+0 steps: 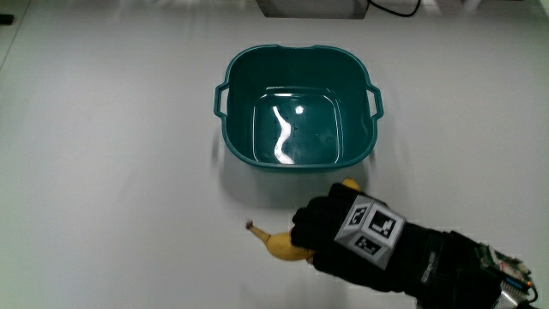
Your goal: Pick banana from desk
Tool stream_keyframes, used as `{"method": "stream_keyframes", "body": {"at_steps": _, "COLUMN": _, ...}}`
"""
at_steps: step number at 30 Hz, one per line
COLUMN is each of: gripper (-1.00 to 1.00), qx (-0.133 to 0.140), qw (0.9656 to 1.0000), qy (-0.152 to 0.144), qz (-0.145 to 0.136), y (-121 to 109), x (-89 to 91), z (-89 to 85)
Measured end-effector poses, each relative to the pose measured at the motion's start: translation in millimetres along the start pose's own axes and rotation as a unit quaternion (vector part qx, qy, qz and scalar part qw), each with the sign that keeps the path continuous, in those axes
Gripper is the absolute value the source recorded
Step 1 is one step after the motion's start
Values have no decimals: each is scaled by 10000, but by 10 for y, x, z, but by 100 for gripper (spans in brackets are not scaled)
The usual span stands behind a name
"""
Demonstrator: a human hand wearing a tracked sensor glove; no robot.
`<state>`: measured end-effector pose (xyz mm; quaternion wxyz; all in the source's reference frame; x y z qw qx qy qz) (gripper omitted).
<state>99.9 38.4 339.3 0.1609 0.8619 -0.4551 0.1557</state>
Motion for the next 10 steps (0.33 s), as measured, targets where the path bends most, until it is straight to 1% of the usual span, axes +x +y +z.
{"method": "stream_keyframes", "body": {"at_steps": 4, "gripper": 100, "qx": 96, "qw": 9998, "qy": -144, "qz": -92, "y": 45, "x": 79, "z": 120}}
{"method": "stream_keyframes", "body": {"at_steps": 5, "gripper": 100, "qx": 145, "qw": 9998, "qy": -110, "qz": -120, "y": 65, "x": 106, "z": 142}}
{"method": "stream_keyframes", "body": {"at_steps": 6, "gripper": 100, "qx": 197, "qw": 9996, "qy": -162, "qz": -133, "y": 92, "x": 132, "z": 175}}
{"method": "stream_keyframes", "body": {"at_steps": 7, "gripper": 100, "qx": 199, "qw": 9995, "qy": -143, "qz": -191, "y": 112, "x": 171, "z": 189}}
{"method": "stream_keyframes", "body": {"at_steps": 8, "gripper": 100, "qx": 205, "qw": 9993, "qy": -234, "qz": -229, "y": 131, "x": 215, "z": 194}}
{"method": "stream_keyframes", "body": {"at_steps": 9, "gripper": 100, "qx": 244, "qw": 9990, "qy": -258, "qz": -264, "y": 153, "x": 255, "z": 206}}
{"method": "stream_keyframes", "body": {"at_steps": 10, "gripper": 100, "qx": 307, "qw": 9984, "qy": -396, "qz": -271, "y": 175, "x": 303, "z": 201}}
